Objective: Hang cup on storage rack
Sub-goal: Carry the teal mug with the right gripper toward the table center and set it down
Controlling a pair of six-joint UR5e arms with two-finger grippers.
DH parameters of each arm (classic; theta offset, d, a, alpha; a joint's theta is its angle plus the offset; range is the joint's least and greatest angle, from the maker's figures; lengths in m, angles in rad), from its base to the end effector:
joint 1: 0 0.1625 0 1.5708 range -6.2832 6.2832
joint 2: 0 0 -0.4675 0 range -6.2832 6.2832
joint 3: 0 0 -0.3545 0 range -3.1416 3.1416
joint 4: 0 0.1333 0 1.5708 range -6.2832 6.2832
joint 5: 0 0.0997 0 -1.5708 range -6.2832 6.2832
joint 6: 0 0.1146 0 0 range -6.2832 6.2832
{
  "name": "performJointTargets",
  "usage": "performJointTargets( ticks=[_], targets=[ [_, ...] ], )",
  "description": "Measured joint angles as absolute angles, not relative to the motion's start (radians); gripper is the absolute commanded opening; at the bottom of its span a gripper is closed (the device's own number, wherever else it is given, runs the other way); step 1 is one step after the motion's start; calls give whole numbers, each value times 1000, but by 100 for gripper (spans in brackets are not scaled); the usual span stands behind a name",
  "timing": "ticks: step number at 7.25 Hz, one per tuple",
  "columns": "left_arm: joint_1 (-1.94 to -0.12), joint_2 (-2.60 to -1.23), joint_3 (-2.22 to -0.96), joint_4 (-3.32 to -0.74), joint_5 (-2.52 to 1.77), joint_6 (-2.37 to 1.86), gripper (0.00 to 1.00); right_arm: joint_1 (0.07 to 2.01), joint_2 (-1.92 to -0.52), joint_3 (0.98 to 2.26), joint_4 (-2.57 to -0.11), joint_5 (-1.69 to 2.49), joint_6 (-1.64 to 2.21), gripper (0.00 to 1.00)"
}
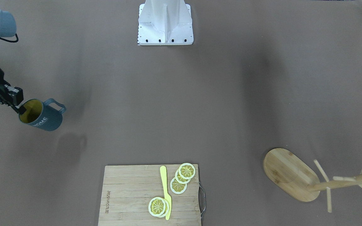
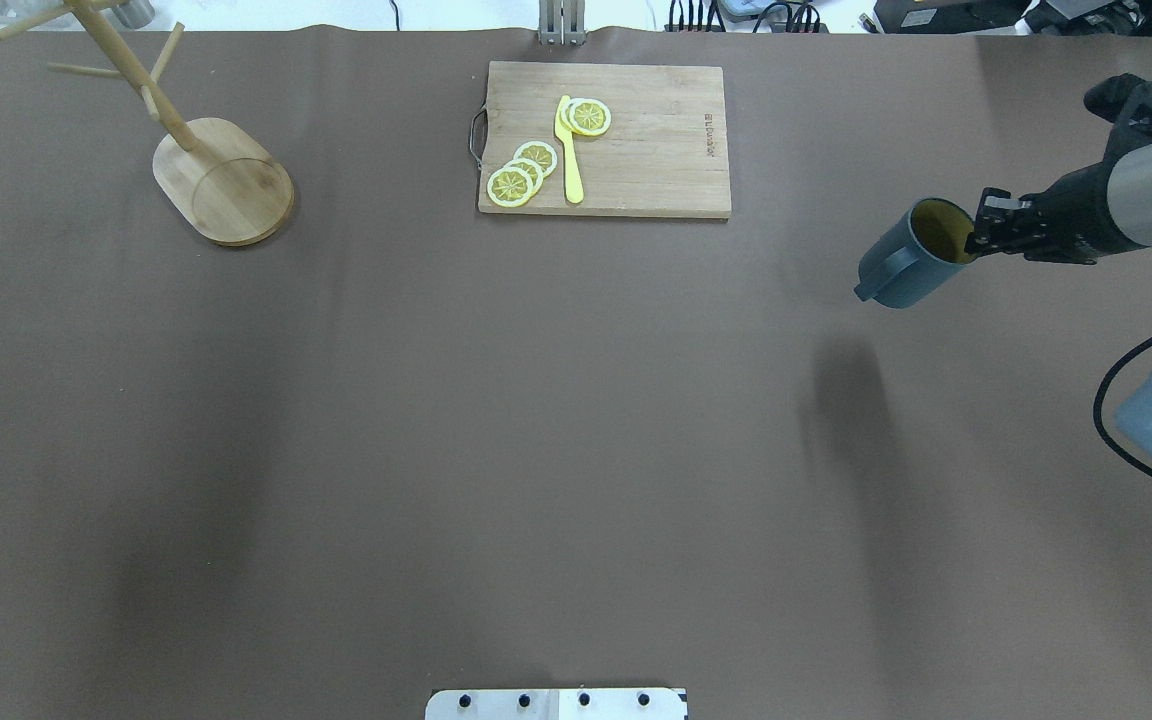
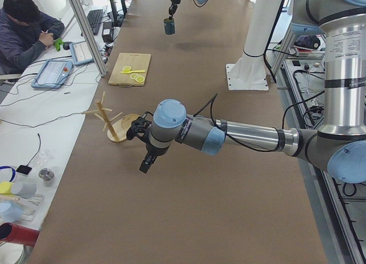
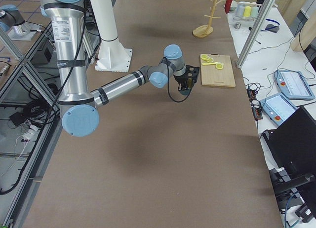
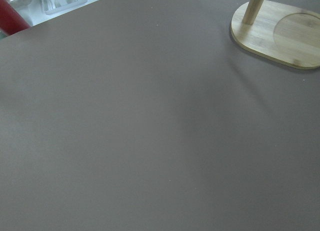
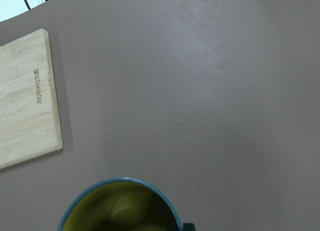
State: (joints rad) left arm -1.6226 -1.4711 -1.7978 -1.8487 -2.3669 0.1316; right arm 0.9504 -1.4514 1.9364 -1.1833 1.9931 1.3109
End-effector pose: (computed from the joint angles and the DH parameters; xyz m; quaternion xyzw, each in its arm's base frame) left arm -0.0735 -0.4251 0.6170 0.2195 0.3611 0.1140 0.8991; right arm -0.2283 -0.4680 0.4522 0.0788 -0.4478 0.2166 0.8639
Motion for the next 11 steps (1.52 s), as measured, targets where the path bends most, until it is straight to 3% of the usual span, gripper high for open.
performJointTargets(
  ticks=[7,11],
  targets=[
    [-1621,-1473,-1798,-1849,-2367,126,99,574,-1009,1944,-1740,1589,1909,0],
    [-1622,-1471,-1789,-1850,-2367,127,99,454,-722,1721,-1932,1497,2305,0]
  ],
)
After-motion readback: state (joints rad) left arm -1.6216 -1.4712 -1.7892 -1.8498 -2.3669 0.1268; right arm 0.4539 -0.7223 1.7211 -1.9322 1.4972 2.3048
